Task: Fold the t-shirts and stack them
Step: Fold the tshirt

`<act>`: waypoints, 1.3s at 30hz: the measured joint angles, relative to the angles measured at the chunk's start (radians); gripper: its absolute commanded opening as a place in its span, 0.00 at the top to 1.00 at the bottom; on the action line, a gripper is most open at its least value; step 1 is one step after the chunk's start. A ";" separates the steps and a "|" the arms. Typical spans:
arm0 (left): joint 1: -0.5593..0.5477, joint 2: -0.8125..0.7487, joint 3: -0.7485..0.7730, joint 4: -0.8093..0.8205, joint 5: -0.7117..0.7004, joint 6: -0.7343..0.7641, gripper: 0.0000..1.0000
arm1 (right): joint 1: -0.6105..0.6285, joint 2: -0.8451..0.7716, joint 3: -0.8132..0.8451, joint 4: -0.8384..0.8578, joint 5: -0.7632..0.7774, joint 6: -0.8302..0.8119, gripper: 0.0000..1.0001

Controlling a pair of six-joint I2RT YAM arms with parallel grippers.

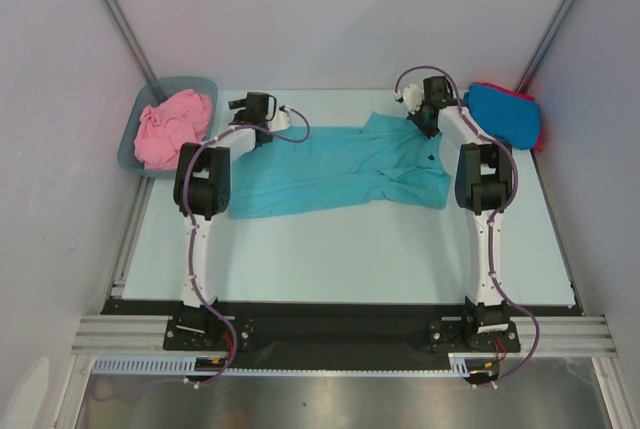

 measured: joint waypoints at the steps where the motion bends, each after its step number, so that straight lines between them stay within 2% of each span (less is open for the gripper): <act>1: 0.000 0.003 -0.001 0.009 -0.005 0.006 0.00 | -0.001 0.000 0.000 0.003 0.002 -0.011 1.00; 4: -0.001 0.013 -0.001 0.035 -0.023 0.031 0.00 | 0.000 0.002 0.000 0.003 0.002 -0.040 0.99; 8: -0.002 0.020 -0.001 0.062 -0.038 0.048 0.00 | 0.003 0.002 0.000 -0.008 -0.008 -0.075 0.86; 11: -0.003 0.022 -0.001 0.068 -0.040 0.048 0.00 | 0.010 -0.003 0.005 -0.024 -0.028 -0.087 0.84; 16: -0.010 0.022 -0.001 0.074 -0.041 0.039 0.00 | 0.026 -0.013 0.016 -0.048 -0.060 -0.042 0.85; 22: -0.032 0.021 -0.001 0.100 -0.043 0.010 0.00 | 0.085 -0.045 0.023 0.070 -0.020 0.082 0.85; 26: -0.063 0.019 -0.002 0.104 -0.050 -0.018 0.00 | 0.120 -0.045 0.071 0.111 -0.005 0.121 0.90; 32: -0.096 -0.038 -0.042 0.078 -0.055 -0.065 0.00 | 0.144 0.023 0.233 0.123 -0.004 0.167 0.91; 39: -0.099 -0.166 -0.080 0.051 -0.069 -0.099 0.00 | 0.143 0.115 0.237 0.119 -0.006 0.199 0.91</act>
